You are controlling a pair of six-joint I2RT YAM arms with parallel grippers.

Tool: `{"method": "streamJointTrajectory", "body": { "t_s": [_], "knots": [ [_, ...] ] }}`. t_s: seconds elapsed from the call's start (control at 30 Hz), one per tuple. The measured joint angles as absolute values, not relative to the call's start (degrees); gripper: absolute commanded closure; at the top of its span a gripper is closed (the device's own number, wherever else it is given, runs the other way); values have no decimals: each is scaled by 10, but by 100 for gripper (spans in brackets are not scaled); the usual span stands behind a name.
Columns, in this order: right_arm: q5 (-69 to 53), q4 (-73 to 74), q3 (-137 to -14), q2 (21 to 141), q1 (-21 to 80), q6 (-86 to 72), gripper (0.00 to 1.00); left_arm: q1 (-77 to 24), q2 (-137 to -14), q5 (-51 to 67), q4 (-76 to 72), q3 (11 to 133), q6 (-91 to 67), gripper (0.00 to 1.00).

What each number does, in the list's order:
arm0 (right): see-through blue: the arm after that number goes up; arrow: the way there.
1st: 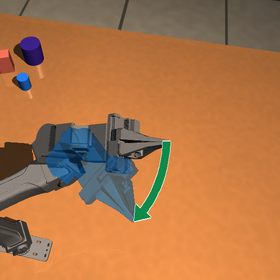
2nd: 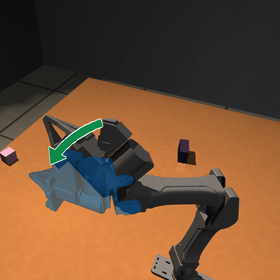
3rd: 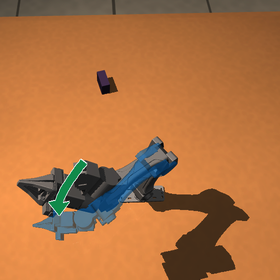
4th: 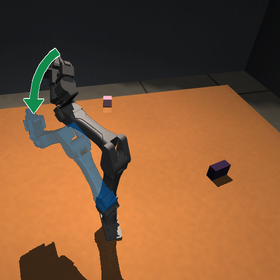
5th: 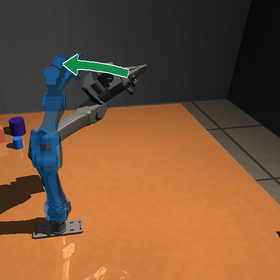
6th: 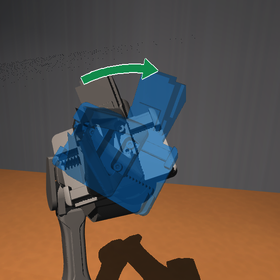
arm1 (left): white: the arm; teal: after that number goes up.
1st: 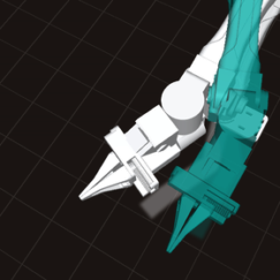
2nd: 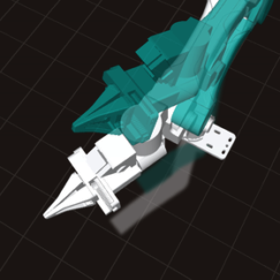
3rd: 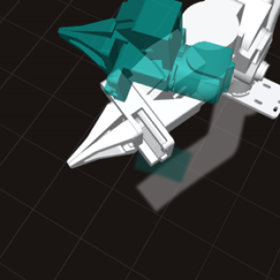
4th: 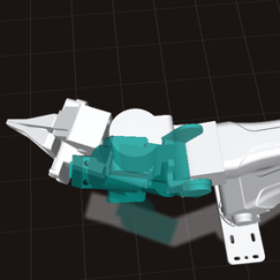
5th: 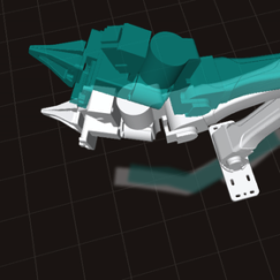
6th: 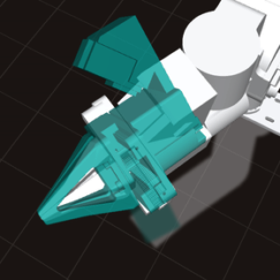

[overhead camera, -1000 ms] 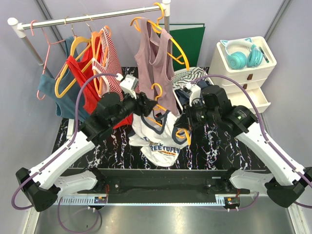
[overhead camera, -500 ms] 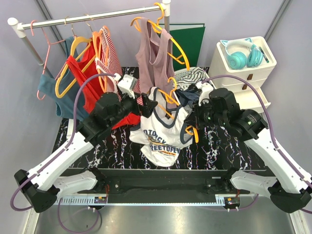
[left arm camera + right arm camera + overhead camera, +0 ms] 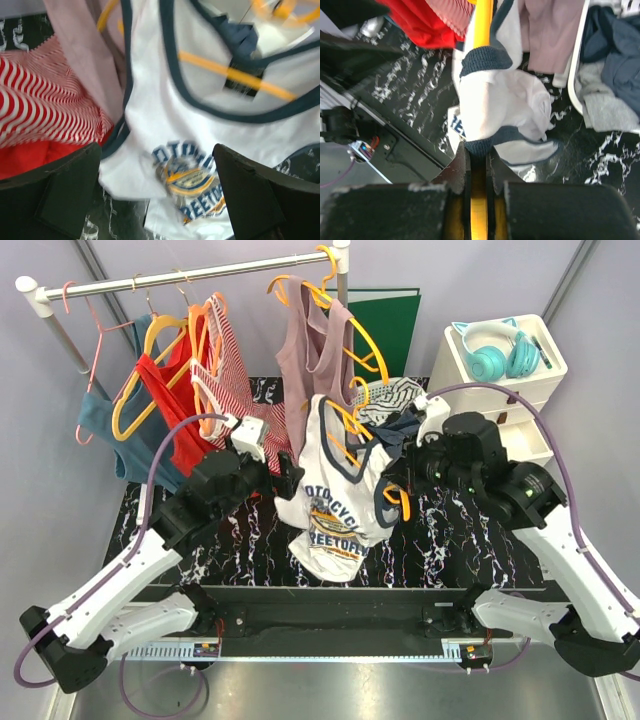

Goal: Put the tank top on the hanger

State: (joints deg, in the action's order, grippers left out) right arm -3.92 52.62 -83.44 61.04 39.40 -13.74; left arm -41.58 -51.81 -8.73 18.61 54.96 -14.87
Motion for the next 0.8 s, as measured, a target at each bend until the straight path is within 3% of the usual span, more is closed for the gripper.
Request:
{"method": "streamJointTrajectory", "body": {
  "t_s": [0.23, 0.53, 0.8],
  "knots": [
    [-41, 515, -932, 649, 394, -130, 100, -416, -479, -120, 233, 524, -154, 1],
    [-58, 502, -1120, 784, 395, -111, 100, -416, -439, -153, 248, 512, -159, 1],
    [-53, 536, -1363, 927, 399, -62, 100, -416, -425, -168, 267, 506, -161, 1]
  ]
}}
